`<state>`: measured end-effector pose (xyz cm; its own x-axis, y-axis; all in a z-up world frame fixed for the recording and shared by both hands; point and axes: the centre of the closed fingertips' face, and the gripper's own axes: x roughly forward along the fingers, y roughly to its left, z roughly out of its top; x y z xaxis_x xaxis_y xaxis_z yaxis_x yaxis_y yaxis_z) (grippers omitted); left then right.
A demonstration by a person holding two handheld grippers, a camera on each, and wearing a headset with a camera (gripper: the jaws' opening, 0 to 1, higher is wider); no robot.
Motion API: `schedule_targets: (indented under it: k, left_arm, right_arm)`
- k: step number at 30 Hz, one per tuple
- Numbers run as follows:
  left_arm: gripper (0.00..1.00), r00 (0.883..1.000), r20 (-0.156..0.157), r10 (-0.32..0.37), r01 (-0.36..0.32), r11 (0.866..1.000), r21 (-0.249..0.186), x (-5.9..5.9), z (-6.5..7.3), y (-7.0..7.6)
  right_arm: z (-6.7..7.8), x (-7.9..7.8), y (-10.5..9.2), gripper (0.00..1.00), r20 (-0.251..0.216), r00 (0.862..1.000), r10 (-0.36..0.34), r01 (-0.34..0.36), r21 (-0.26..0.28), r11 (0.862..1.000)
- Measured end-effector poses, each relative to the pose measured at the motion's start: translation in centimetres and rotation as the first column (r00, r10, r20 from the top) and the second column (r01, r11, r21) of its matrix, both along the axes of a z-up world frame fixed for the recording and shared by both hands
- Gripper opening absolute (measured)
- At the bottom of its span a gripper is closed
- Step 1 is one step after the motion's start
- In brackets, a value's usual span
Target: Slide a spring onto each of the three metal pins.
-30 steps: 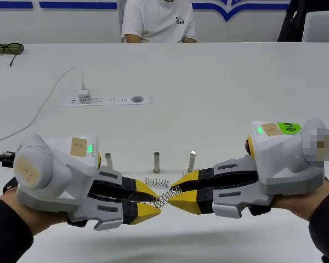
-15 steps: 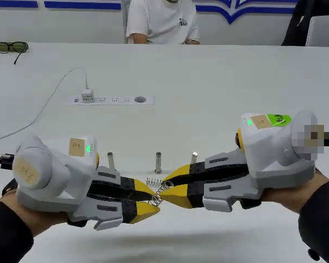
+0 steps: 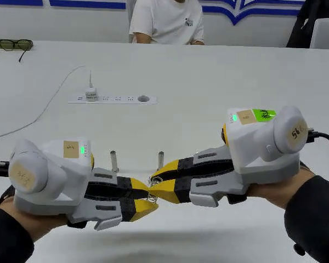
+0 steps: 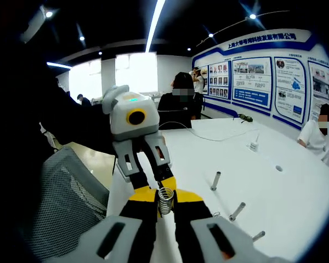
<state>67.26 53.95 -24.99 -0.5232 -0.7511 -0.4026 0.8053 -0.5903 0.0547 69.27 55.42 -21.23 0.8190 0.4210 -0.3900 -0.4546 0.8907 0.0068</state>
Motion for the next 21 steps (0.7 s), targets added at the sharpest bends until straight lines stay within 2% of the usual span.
schedule_targets:
  k: [10,18,21]
  left_arm:
    - [0.1,0.995,-0.048,0.084,-0.084,0.996,-0.013,1.4,-0.6,0.1]
    - [0.1,0.988,-0.058,0.14,-0.142,0.989,-0.033,2.2,-0.8,0.2]
    - [0.1,0.986,-0.049,0.16,-0.162,0.986,-0.045,2.5,-0.9,0.1]
  right_arm:
    - [-0.6,1.2,0.0,0.12,-0.02,1.0,-0.001,0.0,-0.03,1.0]
    - [-0.9,2.2,0.3,0.12,-0.027,1.0,0.006,-0.007,-0.037,0.999]
    - [-1.1,2.6,0.3,0.12,-0.032,0.999,0.008,-0.01,-0.043,0.999]
